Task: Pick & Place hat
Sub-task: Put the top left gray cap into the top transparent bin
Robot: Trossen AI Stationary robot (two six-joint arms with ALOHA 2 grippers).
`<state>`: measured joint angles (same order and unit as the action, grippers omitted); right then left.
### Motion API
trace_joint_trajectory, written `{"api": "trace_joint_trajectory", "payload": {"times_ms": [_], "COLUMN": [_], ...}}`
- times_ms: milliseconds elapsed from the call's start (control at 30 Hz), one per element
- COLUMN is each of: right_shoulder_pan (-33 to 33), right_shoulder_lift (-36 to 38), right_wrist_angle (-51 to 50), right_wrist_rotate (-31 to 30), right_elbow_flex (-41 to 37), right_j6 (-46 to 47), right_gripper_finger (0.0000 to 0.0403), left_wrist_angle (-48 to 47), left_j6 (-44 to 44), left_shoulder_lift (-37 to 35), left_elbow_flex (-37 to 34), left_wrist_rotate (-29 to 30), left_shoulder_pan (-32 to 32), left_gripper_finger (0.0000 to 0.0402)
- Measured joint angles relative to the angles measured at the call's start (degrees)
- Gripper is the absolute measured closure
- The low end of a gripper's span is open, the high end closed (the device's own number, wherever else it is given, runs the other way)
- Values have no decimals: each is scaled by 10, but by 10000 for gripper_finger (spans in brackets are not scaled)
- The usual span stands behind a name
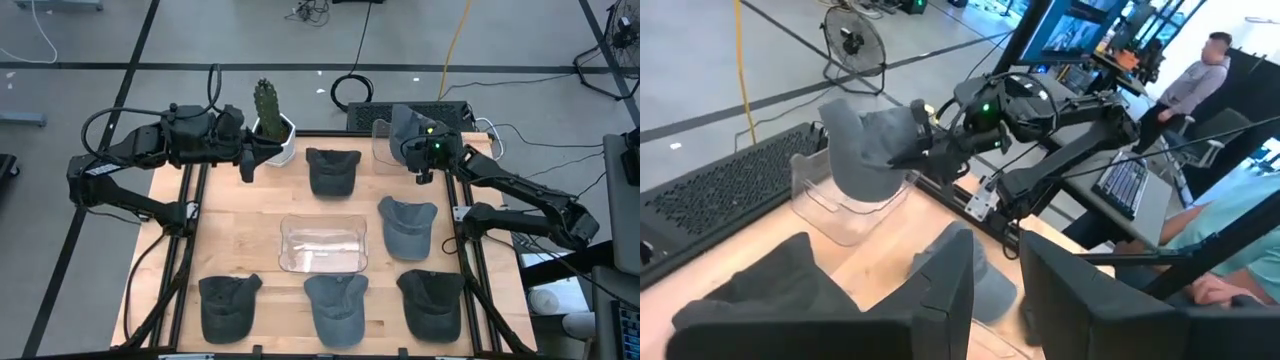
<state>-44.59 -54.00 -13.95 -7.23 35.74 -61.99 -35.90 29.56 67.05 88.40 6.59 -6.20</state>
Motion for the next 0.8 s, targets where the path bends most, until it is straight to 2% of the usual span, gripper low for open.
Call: {"api": "trace_joint_trajectory", "payload": {"times_ms": [267, 433, 800], "right_shoulder_pan": [-1, -1, -1], "right_shoulder_lift": [0, 0, 0], "right_wrist_angle": [4, 8, 9], "right_wrist_rotate": [-2, -2, -5], "right_elbow_flex": [-31, -33, -33], "right_j6": [10, 26, 69], "right_gripper_finger": [397, 389, 337], "left_wrist_angle": [0, -3, -3], "left_j6": [10, 21, 25], "left_shoulder_lift": [0, 0, 0], "left_elbow_flex": [0, 0, 0], "left_wrist_rotate": [40, 41, 56], "left_shoulder_pan": [22, 30, 51], "left_gripper_finger": [309, 309, 309]}}
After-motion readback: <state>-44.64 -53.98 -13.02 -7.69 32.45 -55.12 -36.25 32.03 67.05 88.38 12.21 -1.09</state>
